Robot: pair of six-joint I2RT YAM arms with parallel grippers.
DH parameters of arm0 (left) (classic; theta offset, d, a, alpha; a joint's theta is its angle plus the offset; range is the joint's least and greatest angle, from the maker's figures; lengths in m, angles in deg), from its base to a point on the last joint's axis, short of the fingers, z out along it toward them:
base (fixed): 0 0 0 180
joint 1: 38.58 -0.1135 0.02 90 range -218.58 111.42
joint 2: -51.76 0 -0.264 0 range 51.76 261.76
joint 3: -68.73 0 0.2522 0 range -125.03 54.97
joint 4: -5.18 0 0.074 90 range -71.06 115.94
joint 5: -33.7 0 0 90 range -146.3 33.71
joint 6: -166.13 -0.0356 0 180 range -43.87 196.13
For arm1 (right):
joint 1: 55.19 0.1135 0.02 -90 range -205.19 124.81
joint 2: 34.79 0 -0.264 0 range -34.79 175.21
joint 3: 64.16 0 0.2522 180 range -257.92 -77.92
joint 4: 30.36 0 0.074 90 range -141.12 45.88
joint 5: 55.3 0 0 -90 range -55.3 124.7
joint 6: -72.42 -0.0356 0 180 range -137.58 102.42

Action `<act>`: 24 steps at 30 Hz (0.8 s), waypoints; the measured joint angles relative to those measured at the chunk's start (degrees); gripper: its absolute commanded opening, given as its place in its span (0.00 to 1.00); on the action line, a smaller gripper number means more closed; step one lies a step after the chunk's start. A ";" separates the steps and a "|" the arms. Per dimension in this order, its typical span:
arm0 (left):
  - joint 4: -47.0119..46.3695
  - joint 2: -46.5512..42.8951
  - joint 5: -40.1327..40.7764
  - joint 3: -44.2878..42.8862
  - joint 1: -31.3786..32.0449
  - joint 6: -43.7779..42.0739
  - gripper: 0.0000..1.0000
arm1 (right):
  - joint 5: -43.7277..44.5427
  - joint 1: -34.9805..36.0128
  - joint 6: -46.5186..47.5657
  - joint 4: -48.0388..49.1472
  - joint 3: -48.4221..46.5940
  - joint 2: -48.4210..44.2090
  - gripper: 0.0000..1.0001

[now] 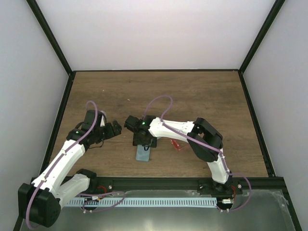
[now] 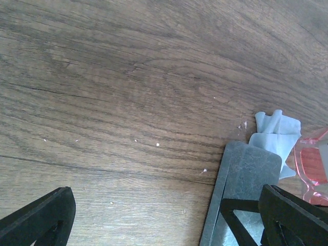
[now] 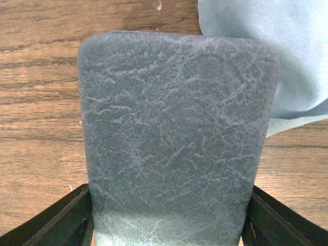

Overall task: Organize the sunglasses
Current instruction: Pick up the sunglasses case from the center of the board, then open the sunglasses case.

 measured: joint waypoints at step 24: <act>-16.35 2.45 -22.05 -0.81 0.00 -2.34 1.00 | -11.82 -18.25 12.72 21.90 23.21 -35.32 0.69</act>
